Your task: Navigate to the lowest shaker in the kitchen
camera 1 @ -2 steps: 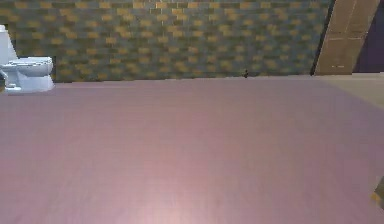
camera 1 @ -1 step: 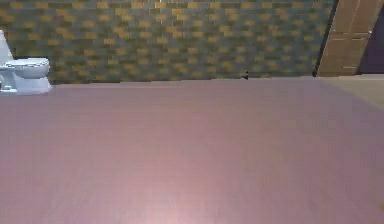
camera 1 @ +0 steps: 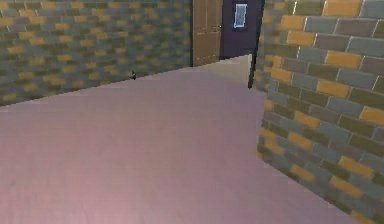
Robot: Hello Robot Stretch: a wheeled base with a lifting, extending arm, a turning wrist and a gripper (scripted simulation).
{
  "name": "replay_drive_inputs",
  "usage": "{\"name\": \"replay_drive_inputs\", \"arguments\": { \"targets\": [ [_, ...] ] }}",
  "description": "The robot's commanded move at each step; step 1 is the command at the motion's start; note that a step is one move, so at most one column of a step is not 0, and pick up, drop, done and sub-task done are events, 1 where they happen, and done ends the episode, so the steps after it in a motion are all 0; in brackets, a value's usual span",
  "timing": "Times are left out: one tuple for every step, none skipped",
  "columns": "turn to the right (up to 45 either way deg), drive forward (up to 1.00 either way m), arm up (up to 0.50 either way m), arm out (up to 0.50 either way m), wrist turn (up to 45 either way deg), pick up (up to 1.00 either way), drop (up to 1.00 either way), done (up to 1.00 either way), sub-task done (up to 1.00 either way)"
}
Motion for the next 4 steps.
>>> {"name": "replay_drive_inputs", "arguments": {
  "targets": [
    [3.0, 0.00, 0.00, 0.00, 0.0, 0.00, 0.00, 0.00, 0.00],
    [0.0, 1.00, 0.00, 0.00, 0.0, 0.00, 0.00, 0.00, 0.00],
    [0.0, 1.00, 0.00, 0.00, 0.0, 0.00, 0.00, 0.00, 0.00],
    [6.0, 0.00, 0.00, 0.00, 0.0, 0.00, 0.00, 0.00, 0.00]
  ]
}}
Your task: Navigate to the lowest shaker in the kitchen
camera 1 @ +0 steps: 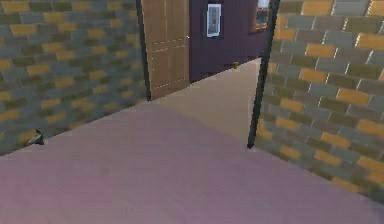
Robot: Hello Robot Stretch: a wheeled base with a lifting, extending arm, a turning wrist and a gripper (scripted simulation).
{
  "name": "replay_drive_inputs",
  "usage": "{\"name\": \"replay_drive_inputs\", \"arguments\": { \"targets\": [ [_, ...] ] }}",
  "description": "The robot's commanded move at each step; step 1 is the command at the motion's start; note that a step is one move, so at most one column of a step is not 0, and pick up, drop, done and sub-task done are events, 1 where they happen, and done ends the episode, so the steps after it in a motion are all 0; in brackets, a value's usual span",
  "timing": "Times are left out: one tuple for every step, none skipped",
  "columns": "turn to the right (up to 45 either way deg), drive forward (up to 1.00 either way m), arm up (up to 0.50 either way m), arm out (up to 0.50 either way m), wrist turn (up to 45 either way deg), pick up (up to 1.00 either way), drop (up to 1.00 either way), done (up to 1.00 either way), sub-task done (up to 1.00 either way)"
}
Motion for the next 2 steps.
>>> {"name": "replay_drive_inputs", "arguments": {
  "targets": [
    [0.0, 1.00, 0.00, 0.00, 0.0, 0.00, 0.00, 0.00, 0.00],
    [3.0, 0.00, 0.00, 0.00, 0.0, 0.00, 0.00, 0.00, 0.00]
  ]
}}
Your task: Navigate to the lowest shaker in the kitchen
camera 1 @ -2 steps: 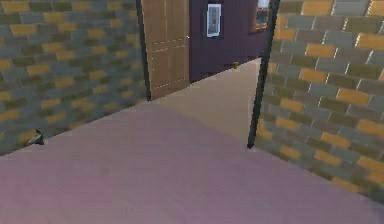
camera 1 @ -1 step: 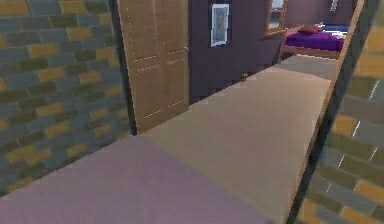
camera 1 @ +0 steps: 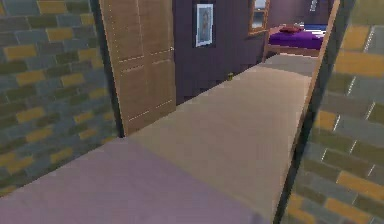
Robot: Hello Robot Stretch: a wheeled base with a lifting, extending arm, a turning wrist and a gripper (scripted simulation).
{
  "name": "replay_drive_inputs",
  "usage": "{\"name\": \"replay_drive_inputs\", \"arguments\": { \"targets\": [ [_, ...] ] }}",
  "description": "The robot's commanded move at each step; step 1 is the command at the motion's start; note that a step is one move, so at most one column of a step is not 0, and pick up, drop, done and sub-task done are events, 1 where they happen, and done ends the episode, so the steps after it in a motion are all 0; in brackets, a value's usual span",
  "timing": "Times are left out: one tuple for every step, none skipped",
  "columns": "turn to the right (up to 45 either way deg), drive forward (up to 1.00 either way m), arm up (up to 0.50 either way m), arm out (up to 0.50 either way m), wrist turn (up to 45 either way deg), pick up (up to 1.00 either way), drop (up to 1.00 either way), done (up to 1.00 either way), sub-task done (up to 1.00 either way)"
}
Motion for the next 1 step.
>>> {"name": "replay_drive_inputs", "arguments": {
  "targets": [
    [0.0, 0.55, 0.00, 0.00, 0.0, 0.00, 0.00, 0.00, 0.00]
  ]
}}
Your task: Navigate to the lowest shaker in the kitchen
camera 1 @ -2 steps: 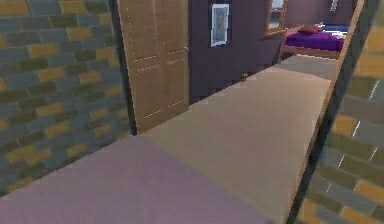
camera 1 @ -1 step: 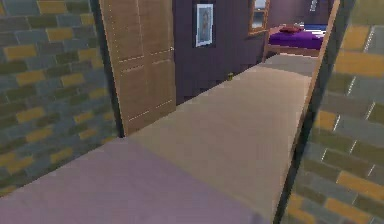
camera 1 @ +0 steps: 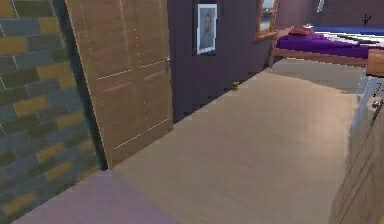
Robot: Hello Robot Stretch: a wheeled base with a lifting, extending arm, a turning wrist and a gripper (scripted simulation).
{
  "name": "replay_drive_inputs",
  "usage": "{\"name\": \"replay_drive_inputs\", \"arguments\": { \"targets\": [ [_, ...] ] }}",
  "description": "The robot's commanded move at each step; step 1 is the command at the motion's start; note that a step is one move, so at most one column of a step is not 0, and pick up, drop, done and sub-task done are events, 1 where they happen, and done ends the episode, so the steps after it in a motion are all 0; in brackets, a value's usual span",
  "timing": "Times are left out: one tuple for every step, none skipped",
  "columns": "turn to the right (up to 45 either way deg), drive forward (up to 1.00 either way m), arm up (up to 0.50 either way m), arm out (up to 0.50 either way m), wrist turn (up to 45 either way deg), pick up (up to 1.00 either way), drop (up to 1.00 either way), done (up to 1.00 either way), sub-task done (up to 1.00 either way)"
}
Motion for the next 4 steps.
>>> {"name": "replay_drive_inputs", "arguments": {
  "targets": [
    [15.0, 0.00, 0.00, 0.00, 0.0, 0.00, 0.00, 0.00, 0.00],
    [0.0, 1.00, 0.00, 0.00, 0.0, 0.00, 0.00, 0.00, 0.00],
    [6.0, 0.00, 0.00, 0.00, 0.0, 0.00, 0.00, 0.00, 0.00],
    [0.0, 0.40, 0.00, 0.00, 0.0, 0.00, 0.00, 0.00, 0.00]
  ]
}}
